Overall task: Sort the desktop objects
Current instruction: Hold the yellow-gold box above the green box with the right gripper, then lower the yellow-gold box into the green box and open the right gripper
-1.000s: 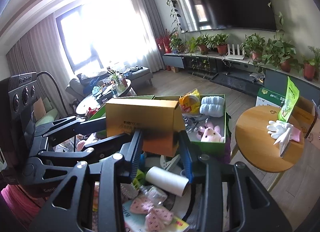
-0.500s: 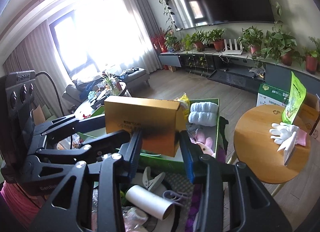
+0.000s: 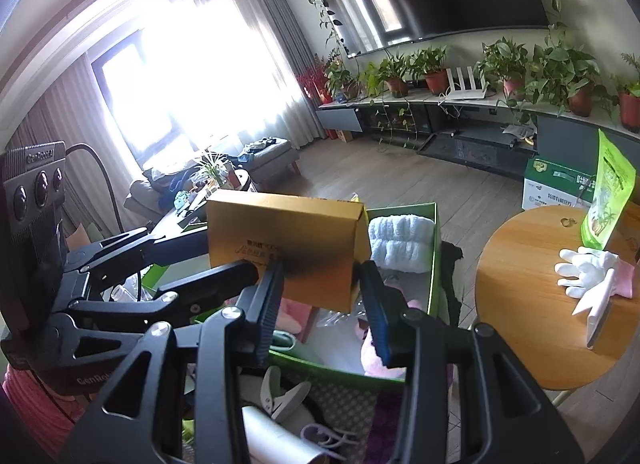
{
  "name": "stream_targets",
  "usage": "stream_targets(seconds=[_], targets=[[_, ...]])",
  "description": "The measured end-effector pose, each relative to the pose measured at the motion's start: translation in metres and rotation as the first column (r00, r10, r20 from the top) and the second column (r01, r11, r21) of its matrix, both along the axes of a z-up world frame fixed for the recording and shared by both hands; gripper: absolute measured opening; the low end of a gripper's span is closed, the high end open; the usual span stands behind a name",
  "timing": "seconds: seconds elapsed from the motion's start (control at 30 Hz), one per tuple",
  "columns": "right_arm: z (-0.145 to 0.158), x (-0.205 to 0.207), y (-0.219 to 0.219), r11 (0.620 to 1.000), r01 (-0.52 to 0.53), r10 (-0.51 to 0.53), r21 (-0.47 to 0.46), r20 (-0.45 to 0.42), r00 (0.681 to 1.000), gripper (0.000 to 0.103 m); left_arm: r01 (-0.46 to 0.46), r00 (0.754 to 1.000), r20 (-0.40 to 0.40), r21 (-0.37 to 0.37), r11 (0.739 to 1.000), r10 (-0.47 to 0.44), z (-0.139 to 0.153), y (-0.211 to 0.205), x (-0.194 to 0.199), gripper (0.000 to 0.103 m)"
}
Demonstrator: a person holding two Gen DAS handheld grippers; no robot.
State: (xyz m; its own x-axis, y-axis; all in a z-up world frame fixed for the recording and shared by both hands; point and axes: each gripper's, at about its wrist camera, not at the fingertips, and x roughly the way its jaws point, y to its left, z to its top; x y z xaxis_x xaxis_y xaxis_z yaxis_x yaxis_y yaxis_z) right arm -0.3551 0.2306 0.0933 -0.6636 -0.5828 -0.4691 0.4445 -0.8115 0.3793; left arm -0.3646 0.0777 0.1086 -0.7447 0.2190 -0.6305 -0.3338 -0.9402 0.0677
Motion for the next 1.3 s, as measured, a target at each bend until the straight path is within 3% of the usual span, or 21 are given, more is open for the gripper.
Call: stream_targets(seconds=[0.8, 1.1, 1.3], targets=[[-0.053, -0.073, -0.020, 1.000, -0.003, 0.004, -0.003, 0.139, 0.990, 0.038, -0.033, 0.992, 0.122, -0.018, 0.999, 0.035, -0.054, -0.021, -0.063, 0.048], [-0.061, -0.088, -0.042, 0.993, 0.010, -0.028, 0.114, 0.155, 0.988, 0.023, -0.076, 0.984, 0.155, -0.069, 0.995, 0.086, -0.071, -0.027, -0.080, 0.047], [-0.062, -0.089, -0.042, 0.991, 0.021, -0.043, 0.135, 0.159, 0.986, 0.023, -0.102, 0.976, 0.180, -0.109, 0.989, 0.121, -0.077, -0.030, -0.082, 0.047]])
